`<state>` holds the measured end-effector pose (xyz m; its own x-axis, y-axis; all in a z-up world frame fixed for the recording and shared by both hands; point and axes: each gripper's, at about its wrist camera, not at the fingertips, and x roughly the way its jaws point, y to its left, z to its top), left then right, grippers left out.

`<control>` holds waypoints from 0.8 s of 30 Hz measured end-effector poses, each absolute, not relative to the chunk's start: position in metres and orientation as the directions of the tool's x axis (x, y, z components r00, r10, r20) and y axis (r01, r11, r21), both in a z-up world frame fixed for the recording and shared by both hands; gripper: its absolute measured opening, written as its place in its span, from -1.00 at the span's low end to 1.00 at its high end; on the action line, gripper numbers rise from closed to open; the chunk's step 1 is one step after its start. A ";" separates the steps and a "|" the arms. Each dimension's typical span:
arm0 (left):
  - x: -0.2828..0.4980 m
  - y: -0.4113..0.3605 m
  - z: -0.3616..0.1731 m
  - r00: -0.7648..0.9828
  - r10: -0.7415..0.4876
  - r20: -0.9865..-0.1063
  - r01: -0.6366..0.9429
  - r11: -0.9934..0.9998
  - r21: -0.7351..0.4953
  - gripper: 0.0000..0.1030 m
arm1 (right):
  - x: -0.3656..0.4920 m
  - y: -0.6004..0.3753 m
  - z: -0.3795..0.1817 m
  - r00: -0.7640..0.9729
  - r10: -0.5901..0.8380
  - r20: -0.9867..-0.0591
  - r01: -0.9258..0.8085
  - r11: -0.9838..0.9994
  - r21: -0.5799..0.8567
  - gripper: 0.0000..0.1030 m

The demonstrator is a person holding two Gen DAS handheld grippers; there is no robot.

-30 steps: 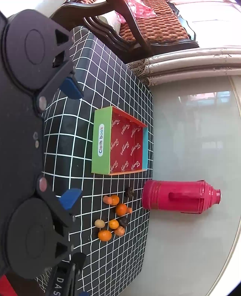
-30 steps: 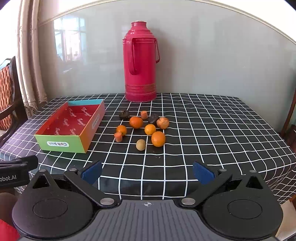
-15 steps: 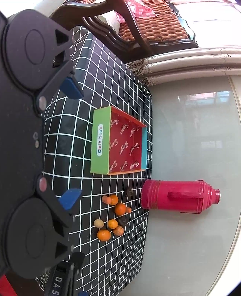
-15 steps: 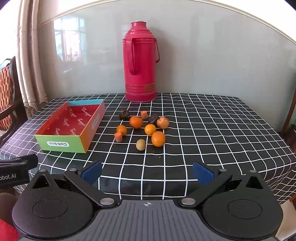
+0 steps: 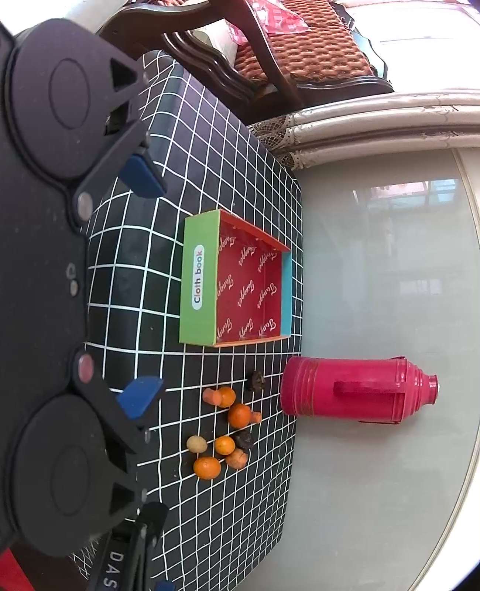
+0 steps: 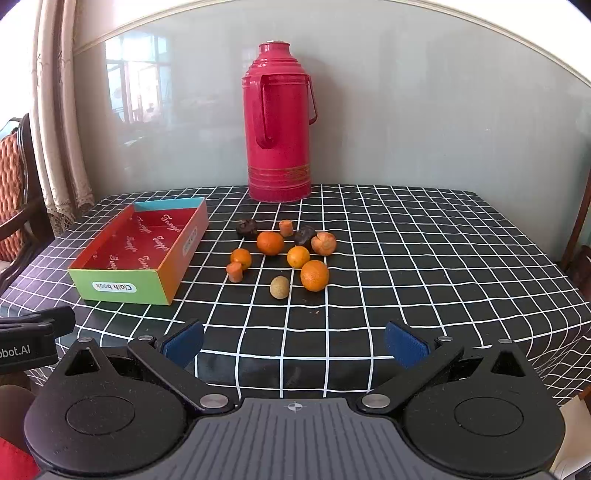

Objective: Organize fruits

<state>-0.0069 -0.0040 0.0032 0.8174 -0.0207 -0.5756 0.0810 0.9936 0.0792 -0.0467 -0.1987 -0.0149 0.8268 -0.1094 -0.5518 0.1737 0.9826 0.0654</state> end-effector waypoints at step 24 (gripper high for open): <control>-0.005 -0.007 0.005 0.824 -0.025 -0.565 0.087 0.993 0.083 0.89 | -0.046 -0.204 -0.013 0.832 -0.115 -0.542 0.180 0.981 0.068 1.00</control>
<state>-0.0048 -0.0069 0.0051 0.8244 -0.0255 -0.5654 0.0874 0.9927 0.0827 -0.0459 -0.2036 -0.0131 0.8322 -0.1154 -0.5423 0.1801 0.9813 0.0675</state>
